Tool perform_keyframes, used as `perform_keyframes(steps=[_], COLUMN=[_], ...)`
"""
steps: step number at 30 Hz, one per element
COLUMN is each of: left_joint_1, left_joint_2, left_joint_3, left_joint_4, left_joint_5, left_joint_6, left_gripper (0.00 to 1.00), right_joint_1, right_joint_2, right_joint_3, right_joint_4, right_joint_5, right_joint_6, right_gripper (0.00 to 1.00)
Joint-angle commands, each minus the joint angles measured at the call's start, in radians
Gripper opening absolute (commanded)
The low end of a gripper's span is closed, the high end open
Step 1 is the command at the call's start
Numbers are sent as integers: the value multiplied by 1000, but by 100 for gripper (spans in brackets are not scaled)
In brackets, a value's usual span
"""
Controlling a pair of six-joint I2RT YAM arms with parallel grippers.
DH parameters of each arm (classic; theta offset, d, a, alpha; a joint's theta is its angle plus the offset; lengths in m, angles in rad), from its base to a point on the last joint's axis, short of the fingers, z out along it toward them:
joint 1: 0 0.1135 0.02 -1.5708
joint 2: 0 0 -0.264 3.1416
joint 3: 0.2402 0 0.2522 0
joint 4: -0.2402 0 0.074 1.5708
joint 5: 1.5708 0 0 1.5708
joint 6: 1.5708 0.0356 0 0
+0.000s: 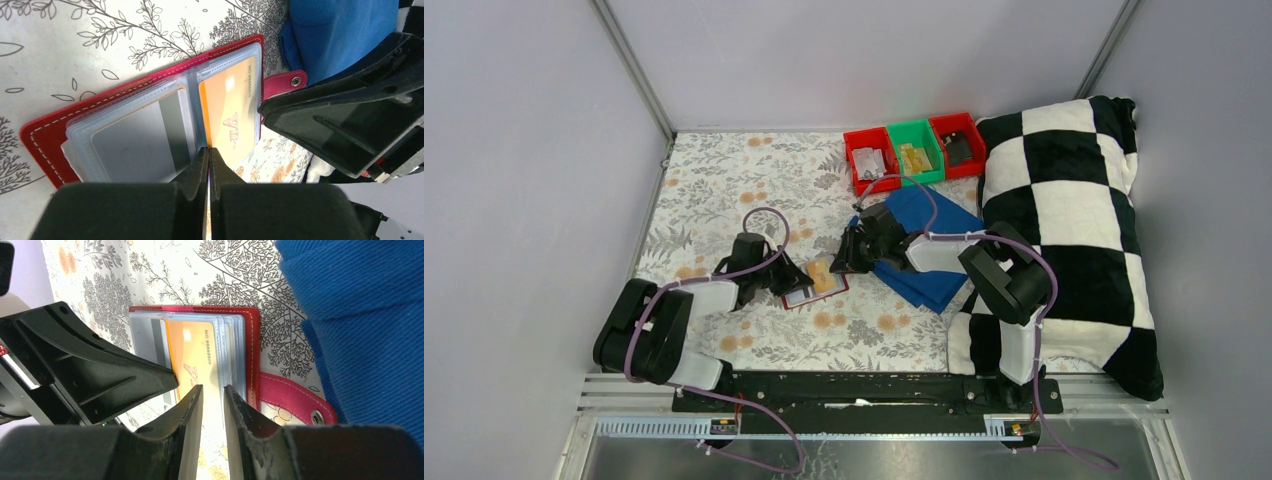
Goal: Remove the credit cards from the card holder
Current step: Remove the credit card from the card holder.
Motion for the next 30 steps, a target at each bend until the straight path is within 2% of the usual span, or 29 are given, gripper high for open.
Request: perform_keyframes(steps=[1,13,19,24,30], left_joint_1=[5,13,13,13,13], left_joint_2=[-49,-77,-96,-83,-95], left_joint_3=[-7,4,2,-1,-4], left_joint_4=[-24,-87,-89,-82,-122], left_joint_5=[21,5,16,29,-4], left_joint_6=[36,39,58,54,57], left_gripper=[0,0,0,0,0], right_joint_1=[-9,-9,-7,-6,-7], right_joint_2=[-40,-35,2,28,42], right_joint_3=[18,61,97,135,94], right_joint_4=[-10,-27,-1,-61,-71], right_joint_5=[-2,-46,-146,-121,-83], right_joint_6=[-21,-33,-47,-62,-57], right_gripper=[30,31,31,31,30])
